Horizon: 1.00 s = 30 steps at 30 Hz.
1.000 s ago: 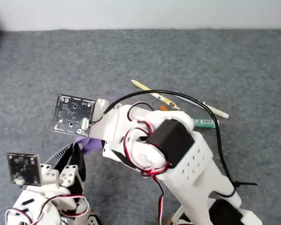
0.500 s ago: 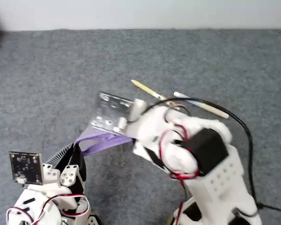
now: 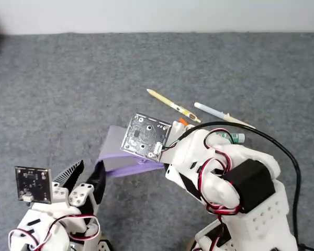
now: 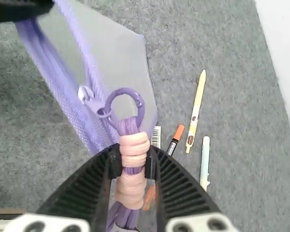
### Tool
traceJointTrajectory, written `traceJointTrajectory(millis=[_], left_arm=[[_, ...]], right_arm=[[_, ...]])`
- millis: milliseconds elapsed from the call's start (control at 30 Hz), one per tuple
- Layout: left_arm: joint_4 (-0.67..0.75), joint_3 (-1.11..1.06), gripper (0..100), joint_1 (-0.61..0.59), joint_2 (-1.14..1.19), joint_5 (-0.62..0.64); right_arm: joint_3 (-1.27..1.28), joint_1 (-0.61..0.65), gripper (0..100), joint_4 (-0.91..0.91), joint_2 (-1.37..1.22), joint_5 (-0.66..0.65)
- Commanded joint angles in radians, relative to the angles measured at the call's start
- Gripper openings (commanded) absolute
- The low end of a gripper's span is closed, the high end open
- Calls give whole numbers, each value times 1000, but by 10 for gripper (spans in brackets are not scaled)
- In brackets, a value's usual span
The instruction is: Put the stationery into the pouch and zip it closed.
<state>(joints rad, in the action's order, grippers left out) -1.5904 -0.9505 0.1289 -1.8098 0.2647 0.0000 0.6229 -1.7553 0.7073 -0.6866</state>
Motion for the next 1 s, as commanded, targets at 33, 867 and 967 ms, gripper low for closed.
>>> traceJointTrajectory(millis=[33, 867, 967], left_arm=[[17, -2, 180, 98, -5, -15], [69, -65, 12, -97, -5, -18], [71, -64, 12, -100, -5, -18]], right_arm=[[-5, -12, 9, -31, 24, -8], [32, -206, 9, -39, 108, -12], [32, -211, 9, -39, 108, -8]])
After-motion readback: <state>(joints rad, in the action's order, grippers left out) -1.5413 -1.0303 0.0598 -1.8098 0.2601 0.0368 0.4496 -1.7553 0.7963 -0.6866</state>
